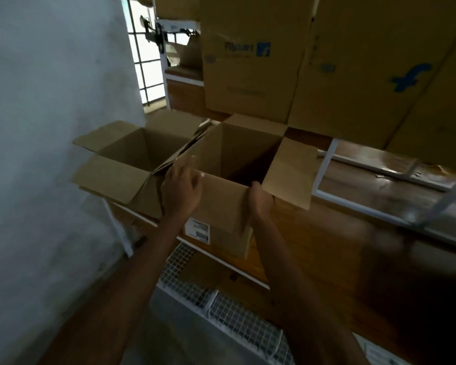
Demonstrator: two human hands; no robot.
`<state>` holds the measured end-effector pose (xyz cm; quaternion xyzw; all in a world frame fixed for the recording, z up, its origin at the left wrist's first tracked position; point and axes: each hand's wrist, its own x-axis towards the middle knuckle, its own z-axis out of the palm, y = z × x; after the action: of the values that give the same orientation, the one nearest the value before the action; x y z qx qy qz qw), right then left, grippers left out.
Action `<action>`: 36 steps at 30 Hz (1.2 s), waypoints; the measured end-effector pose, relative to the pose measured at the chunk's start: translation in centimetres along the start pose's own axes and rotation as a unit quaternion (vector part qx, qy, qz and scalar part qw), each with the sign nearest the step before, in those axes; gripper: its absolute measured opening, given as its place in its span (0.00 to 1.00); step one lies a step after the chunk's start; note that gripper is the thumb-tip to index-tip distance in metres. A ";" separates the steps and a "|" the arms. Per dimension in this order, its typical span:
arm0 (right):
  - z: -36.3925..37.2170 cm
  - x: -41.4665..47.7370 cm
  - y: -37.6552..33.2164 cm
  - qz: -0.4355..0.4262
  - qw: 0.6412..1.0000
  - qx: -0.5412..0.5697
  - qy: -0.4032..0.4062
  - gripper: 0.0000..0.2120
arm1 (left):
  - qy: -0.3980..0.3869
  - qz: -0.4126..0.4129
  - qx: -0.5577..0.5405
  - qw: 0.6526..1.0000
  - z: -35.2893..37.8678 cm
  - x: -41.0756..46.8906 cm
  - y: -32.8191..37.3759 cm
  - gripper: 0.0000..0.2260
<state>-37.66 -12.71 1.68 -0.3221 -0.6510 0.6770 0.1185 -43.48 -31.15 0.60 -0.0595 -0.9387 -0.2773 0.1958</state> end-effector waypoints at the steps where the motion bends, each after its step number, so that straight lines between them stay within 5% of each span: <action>1: -0.1 -0.2 -0.1 -0.015 1.000 -0.022 0.016 0.16 | 0.007 -0.023 -0.017 1.000 0.0 0.2 -0.5 0.23; 12: -2.8 -3.3 0.5 -0.141 0.966 -0.174 0.133 0.18 | 0.009 -0.074 -0.133 0.988 0.3 -0.7 1.0 0.18; 17: -5.8 -5.3 1.2 -0.156 0.964 -0.130 0.172 0.13 | -0.008 -0.102 -0.231 0.967 -0.3 -1.3 3.6 0.11; 20: -8.1 -6.8 1.9 -0.159 0.963 -0.102 0.194 0.11 | -0.025 -0.102 -0.272 0.957 -1.1 -3.0 5.6 0.17; 36: -33.7 -18.8 1.0 -0.274 0.932 -0.070 0.226 0.16 | 0.117 -0.085 -0.391 0.909 -6.8 -24.7 25.4 0.25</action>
<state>-3.13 3.40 7.88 -0.2826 -0.7159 0.4804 0.4205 -13.02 -13.65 8.55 -0.0181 -0.7268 -0.6430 0.2407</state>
